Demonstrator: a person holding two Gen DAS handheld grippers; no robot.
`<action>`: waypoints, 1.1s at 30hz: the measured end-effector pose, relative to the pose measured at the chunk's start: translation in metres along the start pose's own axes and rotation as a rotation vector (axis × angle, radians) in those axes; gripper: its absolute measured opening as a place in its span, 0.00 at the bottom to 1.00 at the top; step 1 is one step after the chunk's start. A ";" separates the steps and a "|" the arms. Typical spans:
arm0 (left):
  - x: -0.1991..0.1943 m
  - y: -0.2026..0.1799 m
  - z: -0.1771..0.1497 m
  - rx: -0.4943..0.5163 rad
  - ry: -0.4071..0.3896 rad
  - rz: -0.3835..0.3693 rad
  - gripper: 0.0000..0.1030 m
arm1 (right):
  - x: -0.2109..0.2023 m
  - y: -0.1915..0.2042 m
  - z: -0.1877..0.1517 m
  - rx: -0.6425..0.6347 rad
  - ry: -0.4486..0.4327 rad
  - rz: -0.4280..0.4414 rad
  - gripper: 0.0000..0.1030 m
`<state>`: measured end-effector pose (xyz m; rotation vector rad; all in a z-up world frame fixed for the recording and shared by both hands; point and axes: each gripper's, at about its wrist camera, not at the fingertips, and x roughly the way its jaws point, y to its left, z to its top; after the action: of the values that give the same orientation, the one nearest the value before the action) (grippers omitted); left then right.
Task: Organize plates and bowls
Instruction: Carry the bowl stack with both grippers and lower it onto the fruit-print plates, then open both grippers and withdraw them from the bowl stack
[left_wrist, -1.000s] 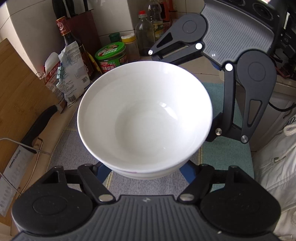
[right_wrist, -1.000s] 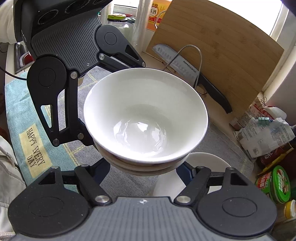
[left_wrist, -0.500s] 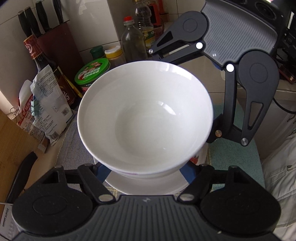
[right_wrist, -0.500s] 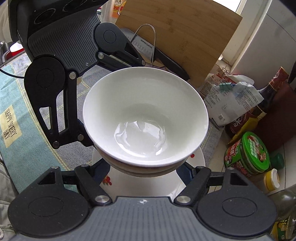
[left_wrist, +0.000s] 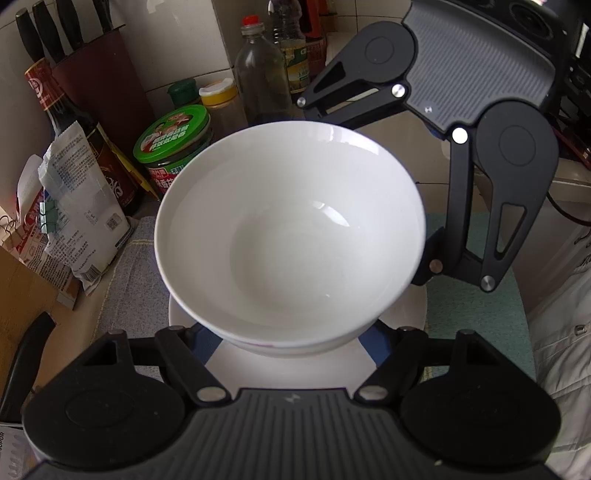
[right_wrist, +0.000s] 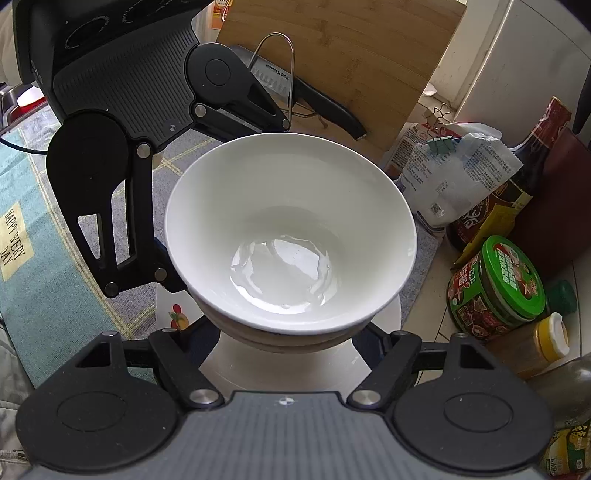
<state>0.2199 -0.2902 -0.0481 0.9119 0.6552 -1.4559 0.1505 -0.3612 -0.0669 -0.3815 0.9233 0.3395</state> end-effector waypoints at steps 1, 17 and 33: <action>0.001 0.001 0.000 -0.005 0.003 -0.004 0.75 | 0.001 0.000 -0.001 0.002 0.001 0.003 0.79; 0.007 0.003 -0.001 -0.028 0.013 0.001 0.76 | 0.013 -0.004 -0.005 0.007 -0.001 0.012 0.79; -0.042 -0.024 -0.041 -0.286 -0.145 0.209 0.99 | -0.003 0.008 -0.010 0.093 -0.009 -0.089 1.00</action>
<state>0.2009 -0.2304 -0.0371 0.6265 0.6217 -1.1931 0.1379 -0.3591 -0.0711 -0.3342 0.9069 0.2163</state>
